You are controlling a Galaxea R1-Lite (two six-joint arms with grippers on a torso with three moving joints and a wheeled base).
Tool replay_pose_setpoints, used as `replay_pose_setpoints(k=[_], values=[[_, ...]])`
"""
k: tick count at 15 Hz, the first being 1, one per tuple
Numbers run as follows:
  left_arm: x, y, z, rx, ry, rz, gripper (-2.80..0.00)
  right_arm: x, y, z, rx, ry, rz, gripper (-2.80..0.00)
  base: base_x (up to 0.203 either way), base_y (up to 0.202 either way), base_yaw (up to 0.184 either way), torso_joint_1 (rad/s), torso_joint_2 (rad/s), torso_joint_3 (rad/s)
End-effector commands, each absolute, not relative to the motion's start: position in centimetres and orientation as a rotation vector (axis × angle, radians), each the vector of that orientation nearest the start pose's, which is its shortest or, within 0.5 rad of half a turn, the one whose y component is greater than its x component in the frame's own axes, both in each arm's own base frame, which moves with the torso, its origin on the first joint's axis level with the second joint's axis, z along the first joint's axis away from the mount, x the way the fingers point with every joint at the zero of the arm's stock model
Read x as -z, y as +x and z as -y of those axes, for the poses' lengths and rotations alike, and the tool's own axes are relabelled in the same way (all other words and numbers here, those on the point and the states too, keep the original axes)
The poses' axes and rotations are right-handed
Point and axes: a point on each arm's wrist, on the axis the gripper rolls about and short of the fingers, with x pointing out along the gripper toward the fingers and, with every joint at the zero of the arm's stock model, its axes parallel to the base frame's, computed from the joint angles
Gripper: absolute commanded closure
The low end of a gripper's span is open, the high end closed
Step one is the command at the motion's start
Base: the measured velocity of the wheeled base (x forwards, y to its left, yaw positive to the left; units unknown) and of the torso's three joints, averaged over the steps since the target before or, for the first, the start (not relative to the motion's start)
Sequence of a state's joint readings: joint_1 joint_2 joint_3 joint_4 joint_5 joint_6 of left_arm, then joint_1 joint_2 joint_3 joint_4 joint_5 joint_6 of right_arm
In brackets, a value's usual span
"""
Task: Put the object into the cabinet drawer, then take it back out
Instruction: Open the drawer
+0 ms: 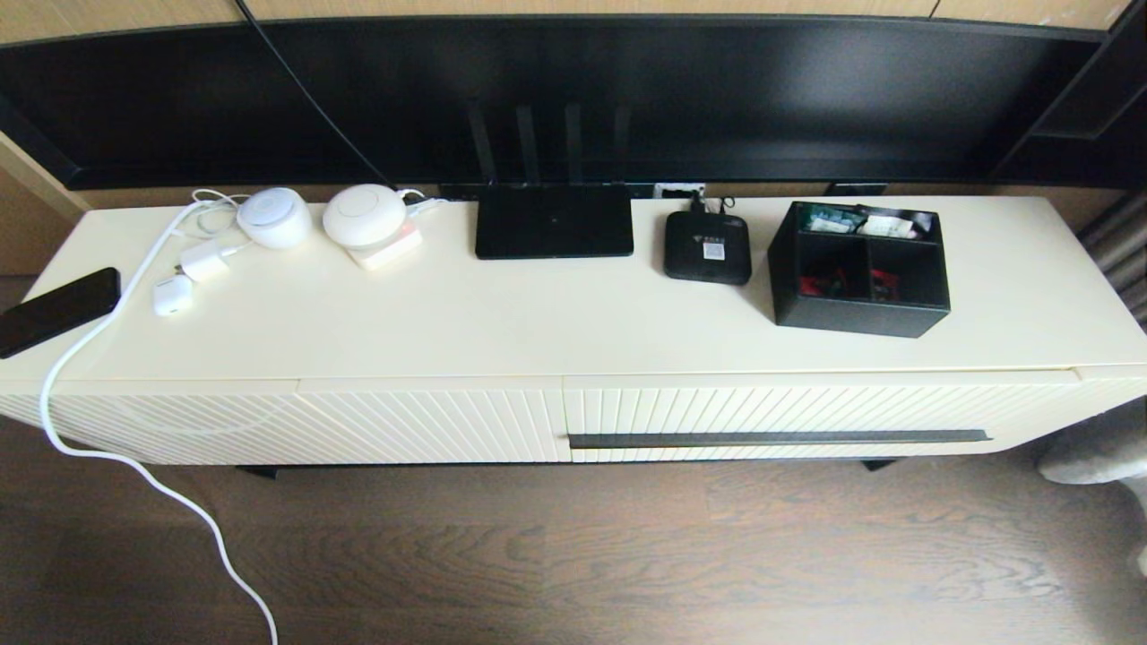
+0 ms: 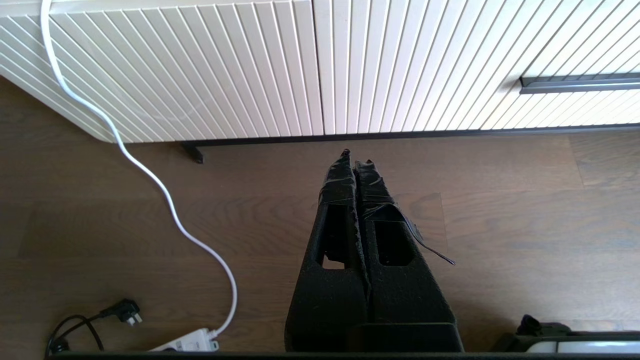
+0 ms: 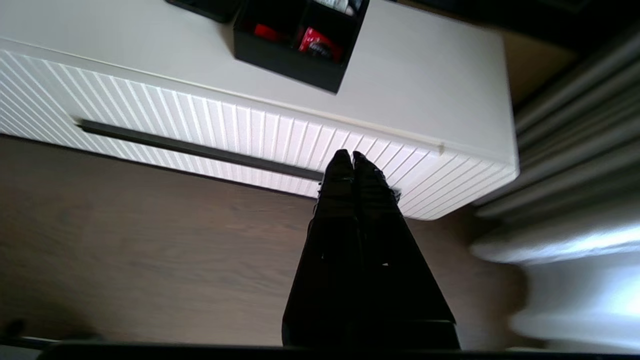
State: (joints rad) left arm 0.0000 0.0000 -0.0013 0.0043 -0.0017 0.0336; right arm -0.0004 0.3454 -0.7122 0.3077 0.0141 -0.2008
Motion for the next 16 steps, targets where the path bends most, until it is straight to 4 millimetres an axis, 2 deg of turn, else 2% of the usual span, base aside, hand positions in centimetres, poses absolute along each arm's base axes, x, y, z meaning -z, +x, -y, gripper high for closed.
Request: replay_pose_setpoints(k=[1, 3, 6, 9, 12, 16], values=[[-7.5, -2.3, 0.0, 0.002, 0.034, -0.005, 0.00, -27.2, -0.1, -0.1, -0.034, -0.306, -0.063, 0.00, 0.000, 0.000, 0.000, 0.000, 0.00, 0.000], [-7.5, -2.3, 0.0, 0.002, 0.034, -0.004, 0.00, -27.5, 3.3, -0.1, -0.096, -0.493, -0.165, 0.00, 0.000, 0.000, 0.000, 0.000, 0.00, 0.000], [-7.5, -2.3, 0.0, 0.002, 0.034, -0.003, 0.00, -26.7, 8.3, -0.5, -0.227, -0.690, -0.309, 0.00, 0.000, 0.000, 0.000, 0.000, 0.00, 0.000], [-7.5, -2.3, 0.0, 0.002, 0.034, -0.004, 0.00, -25.0, 12.2, -3.0, -0.472, -0.811, -0.392, 0.00, 0.000, 0.000, 0.000, 0.000, 0.00, 0.000], [-7.6, -2.3, 0.0, 0.002, 0.034, -0.003, 0.00, -21.6, 15.9, -6.7, -0.567, -0.943, -0.517, 0.00, 0.000, 0.000, 0.000, 0.000, 0.00, 0.000], [-7.5, -2.3, 0.0, 0.002, 0.034, -0.004, 0.00, -15.6, 18.3, -8.9, -0.610, -1.048, -0.562, 0.00, 0.000, 0.000, 0.000, 0.000, 0.00, 0.000]])
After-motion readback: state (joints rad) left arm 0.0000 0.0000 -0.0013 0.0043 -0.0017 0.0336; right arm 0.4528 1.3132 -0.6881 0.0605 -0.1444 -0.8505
